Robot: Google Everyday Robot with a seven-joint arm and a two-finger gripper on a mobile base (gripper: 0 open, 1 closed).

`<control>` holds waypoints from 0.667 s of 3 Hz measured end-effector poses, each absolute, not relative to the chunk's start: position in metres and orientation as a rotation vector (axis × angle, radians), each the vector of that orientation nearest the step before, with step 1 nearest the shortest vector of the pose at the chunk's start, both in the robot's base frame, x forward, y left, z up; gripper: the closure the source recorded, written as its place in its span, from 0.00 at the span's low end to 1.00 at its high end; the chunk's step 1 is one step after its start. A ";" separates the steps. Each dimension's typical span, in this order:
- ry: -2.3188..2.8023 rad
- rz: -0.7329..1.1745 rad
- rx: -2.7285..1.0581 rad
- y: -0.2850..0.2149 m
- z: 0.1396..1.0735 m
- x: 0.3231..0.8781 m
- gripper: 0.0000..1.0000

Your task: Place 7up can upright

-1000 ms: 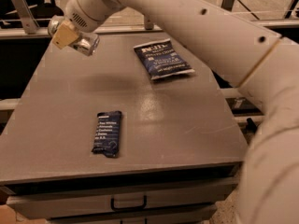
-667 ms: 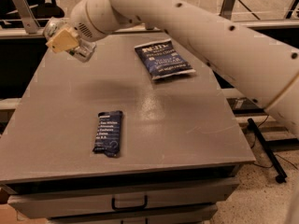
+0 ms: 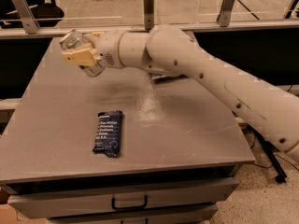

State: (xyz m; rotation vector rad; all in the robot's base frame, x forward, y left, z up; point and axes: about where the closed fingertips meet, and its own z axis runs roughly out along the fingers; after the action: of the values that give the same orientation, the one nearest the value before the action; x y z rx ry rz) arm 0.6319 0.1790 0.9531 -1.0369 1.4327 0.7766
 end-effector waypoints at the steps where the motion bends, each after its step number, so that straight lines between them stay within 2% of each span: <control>1: 1.357 0.790 -0.920 0.134 0.946 0.630 1.00; 2: 1.318 0.767 -0.887 0.110 0.967 0.623 1.00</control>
Offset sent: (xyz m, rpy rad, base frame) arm -0.0009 -0.0346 -0.0084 0.0938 -0.0311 -0.0378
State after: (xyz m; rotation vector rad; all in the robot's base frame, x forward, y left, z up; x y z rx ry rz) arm 0.6229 0.1098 0.9669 -0.8865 1.3183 0.7668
